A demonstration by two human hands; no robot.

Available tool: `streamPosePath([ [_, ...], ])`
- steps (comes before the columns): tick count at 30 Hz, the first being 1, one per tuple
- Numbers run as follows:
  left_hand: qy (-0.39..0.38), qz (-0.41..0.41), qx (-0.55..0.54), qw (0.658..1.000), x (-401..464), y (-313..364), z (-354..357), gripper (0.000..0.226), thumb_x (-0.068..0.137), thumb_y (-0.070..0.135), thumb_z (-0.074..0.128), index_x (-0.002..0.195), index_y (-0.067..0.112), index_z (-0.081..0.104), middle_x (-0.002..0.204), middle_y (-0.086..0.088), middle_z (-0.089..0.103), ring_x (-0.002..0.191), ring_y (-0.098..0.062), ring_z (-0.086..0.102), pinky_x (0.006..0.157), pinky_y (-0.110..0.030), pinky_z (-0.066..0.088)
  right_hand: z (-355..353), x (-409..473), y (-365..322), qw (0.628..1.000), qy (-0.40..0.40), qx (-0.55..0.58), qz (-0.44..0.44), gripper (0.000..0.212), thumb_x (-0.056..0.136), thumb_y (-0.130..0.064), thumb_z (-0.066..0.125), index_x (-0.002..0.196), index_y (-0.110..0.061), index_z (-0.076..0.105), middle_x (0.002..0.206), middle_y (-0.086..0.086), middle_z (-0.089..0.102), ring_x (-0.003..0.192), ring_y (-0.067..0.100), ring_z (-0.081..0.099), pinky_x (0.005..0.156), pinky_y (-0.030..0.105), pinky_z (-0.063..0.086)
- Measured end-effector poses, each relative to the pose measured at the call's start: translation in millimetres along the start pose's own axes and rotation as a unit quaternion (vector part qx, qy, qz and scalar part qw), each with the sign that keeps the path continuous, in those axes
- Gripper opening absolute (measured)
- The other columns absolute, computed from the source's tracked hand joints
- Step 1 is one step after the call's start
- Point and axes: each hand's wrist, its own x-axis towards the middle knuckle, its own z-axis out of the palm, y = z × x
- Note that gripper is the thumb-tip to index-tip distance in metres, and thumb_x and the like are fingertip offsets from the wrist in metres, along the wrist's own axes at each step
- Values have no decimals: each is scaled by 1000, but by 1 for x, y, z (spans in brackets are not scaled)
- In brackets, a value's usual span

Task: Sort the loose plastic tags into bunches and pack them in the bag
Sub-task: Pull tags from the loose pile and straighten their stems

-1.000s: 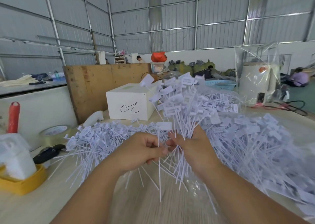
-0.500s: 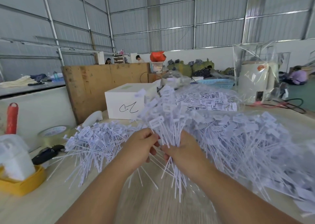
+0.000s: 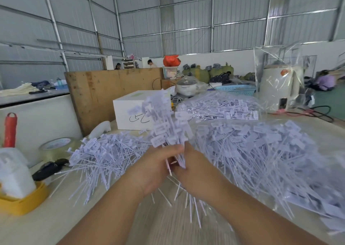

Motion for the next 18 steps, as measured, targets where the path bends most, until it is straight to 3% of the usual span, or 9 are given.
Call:
streamPosePath([
  [4,109,8,17,994,2,-7,5,54,52,21,80,101,0,73,95,-16,75,88,-27,73,70,-30,58,5,0,-3,998,-16,-39,-39,46,90,-12,51,134,-17,45,127,1,57,118,17,56,97,38,47],
  [7,152,11,3,988,5,-10,5,26,64,14,82,86,1,77,91,-19,75,85,-31,74,75,-34,57,6,-2,-4,990,-21,-125,-68,65,92,-22,52,150,-13,24,150,1,28,139,20,29,115,35,29],
  [9,185,27,0,982,7,-10,5,9,79,1,71,82,4,78,89,-17,75,84,-29,74,76,-34,57,5,-3,-7,981,-21,-179,-74,74,93,-31,49,154,-15,9,152,1,16,140,22,18,118,35,20],
  [11,216,41,-7,975,9,-7,3,16,84,-4,63,87,3,77,92,-16,75,86,-29,73,76,-34,58,4,-5,-11,978,-4,-182,-103,69,90,-33,51,149,-13,23,141,4,28,131,23,30,113,34,29],
  [14,221,80,-54,971,7,1,2,18,84,-8,59,93,-3,73,95,-16,74,78,-24,72,63,-30,58,-1,-7,-15,973,85,-129,-169,36,87,-28,58,118,-11,59,113,1,50,108,18,50,92,34,45],
  [16,209,107,-72,969,5,5,2,19,82,-11,58,89,-1,73,93,-15,74,75,-23,71,63,-30,57,-3,-6,-15,962,174,-97,-188,27,86,-26,59,109,-13,64,105,-2,53,101,16,52,87,28,44],
  [18,189,121,-72,972,3,6,3,23,76,-11,60,81,3,77,86,-18,73,77,-27,71,69,-35,59,-3,-4,-14,955,224,-73,-179,29,85,-24,59,113,-20,62,105,-6,52,100,11,49,88,18,38],
])
